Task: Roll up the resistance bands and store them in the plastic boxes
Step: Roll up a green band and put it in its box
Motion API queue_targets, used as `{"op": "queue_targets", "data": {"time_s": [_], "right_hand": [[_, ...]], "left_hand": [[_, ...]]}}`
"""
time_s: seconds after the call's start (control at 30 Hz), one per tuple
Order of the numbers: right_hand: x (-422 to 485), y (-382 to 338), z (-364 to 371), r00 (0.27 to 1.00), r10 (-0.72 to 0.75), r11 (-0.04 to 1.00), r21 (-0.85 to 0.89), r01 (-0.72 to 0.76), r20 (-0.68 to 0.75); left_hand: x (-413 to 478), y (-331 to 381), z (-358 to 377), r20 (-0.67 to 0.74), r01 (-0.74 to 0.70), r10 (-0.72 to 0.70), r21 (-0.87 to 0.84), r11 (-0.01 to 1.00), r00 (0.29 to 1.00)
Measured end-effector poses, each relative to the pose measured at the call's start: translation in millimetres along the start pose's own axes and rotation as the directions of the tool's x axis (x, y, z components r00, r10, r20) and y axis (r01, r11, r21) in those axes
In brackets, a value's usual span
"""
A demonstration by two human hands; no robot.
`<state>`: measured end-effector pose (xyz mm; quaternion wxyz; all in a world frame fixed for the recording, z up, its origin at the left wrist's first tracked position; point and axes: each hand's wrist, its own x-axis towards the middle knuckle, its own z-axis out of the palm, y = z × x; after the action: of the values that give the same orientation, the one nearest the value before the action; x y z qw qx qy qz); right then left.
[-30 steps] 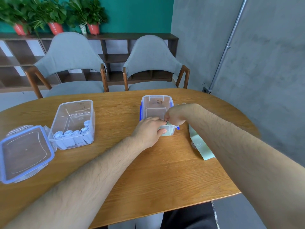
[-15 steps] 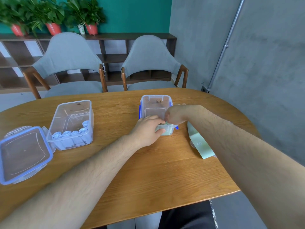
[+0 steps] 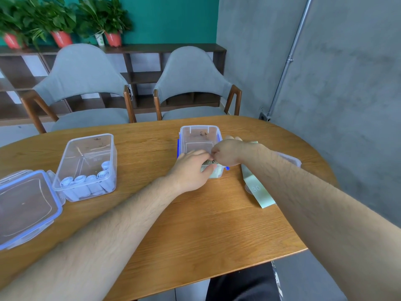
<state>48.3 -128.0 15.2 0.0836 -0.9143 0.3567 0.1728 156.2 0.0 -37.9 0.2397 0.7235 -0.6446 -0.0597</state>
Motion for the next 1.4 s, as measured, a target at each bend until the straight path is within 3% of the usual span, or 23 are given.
{"op": "queue_targets", "data": {"time_s": [0.1, 0.2, 0.33, 0.4, 0.53, 0.67, 0.77, 0.93, 1.07, 1.17, 1.4], "right_hand": [[-5, 2, 5, 0.997, 0.013, 0.997, 0.081, -0.007, -0.074], [-11, 9, 13, 0.975, -0.065, 0.991, 0.102, 0.088, -0.211], [-39, 27, 29, 0.817, -0.112, 0.971, 0.111, 0.21, -0.565], [-51, 41, 41, 0.772, -0.074, 0.969, 0.136, 0.204, -0.631], [-74, 71, 65, 0.817, 0.037, 0.983, 0.167, 0.073, -0.575], [-86, 89, 87, 0.869, 0.117, 0.977, 0.212, -0.015, -0.48], [-87, 95, 99, 0.852, 0.15, 0.965, 0.261, -0.017, -0.501], [-80, 97, 96, 0.828, 0.244, 0.93, 0.364, -0.052, -0.504], [-88, 97, 84, 0.754, 0.227, 0.91, 0.41, 0.061, -0.616], [-99, 95, 60, 0.68, 0.267, 0.867, 0.478, 0.14, -0.683], [-129, 83, -19, 0.529, 0.316, 0.739, 0.554, 0.383, -0.787]], "left_hand": [[2, 2, 3, -0.023, 0.004, -0.005, -0.008, 1.0, 1.0], [5, 4, 5, -0.073, -0.024, 0.026, 0.029, 0.999, 0.997], [10, 30, 10, -0.21, -0.116, 0.135, 0.103, 0.988, 0.968], [13, 47, 18, -0.239, -0.166, 0.195, 0.135, 0.977, 0.951], [19, 80, 50, -0.196, -0.211, 0.24, 0.155, 0.965, 0.951], [22, 100, 79, -0.061, -0.14, 0.153, 0.179, 0.974, 0.986], [22, 104, 89, -0.022, -0.095, 0.101, 0.184, 0.978, 0.995], [29, 105, 84, -0.097, -0.059, 0.066, 0.073, 0.996, 0.993], [33, 105, 65, -0.223, -0.115, 0.08, -0.151, 0.982, 0.972], [41, 112, 41, -0.264, -0.101, 0.013, -0.324, 0.941, 0.965], [66, 139, -30, -0.427, -0.257, 0.038, -0.468, 0.846, 0.903]]}}
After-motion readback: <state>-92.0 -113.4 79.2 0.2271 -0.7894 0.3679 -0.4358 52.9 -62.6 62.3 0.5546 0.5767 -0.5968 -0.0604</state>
